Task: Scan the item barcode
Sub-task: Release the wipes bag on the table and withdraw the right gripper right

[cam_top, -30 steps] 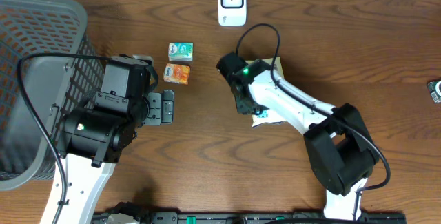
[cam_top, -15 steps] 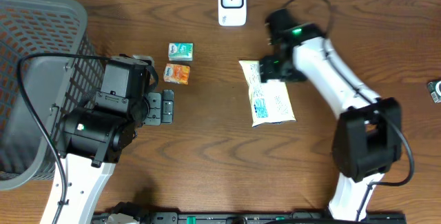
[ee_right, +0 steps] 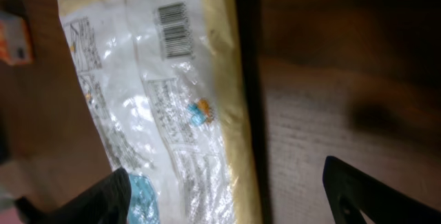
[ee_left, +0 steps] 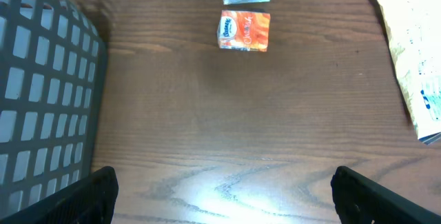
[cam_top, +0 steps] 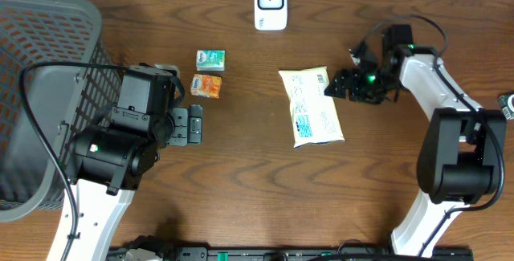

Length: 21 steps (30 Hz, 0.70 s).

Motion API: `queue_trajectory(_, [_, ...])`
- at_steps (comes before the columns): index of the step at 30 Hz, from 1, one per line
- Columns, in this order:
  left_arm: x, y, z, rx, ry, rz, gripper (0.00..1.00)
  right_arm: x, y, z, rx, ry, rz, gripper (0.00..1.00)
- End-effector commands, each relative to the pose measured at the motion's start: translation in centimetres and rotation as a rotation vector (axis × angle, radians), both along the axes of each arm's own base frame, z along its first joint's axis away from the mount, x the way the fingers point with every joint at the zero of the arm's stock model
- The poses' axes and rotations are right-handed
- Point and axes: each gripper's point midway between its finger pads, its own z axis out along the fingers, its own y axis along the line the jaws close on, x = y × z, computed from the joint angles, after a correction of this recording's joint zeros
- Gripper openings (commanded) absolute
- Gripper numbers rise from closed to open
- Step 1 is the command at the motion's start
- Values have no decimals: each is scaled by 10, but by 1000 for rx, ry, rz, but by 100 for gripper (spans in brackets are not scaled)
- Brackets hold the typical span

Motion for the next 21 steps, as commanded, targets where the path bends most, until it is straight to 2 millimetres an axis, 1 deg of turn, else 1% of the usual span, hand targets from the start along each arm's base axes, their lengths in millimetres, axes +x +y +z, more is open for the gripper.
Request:
queue_trajectory(1, [1, 1, 3, 4, -5, 2, 98, -9, 10, 1, 145, -11, 17, 86])
queue_trajectory(6, [1, 1, 3, 4, -5, 2, 98, -17, 13, -16, 169, -24, 19, 84])
queue_trajectory(12, [1, 1, 3, 4, -5, 2, 98, -29, 29, -35, 190, -2, -4, 80])
queue_trajectory(16, [1, 1, 3, 4, -5, 2, 98, -33, 42, -47, 207, 23, -53, 73])
queue_trajectory(19, [1, 1, 3, 4, -5, 2, 98, -37, 51, -53, 210, 34, -53, 70])
queue_trajectory(20, [1, 1, 3, 4, -5, 2, 98, -38, 53, -55, 207, 35, -47, 68])
queue_trajectory(21, [1, 1, 3, 4, -5, 2, 98, -38, 57, -54, 209, 35, -44, 62])
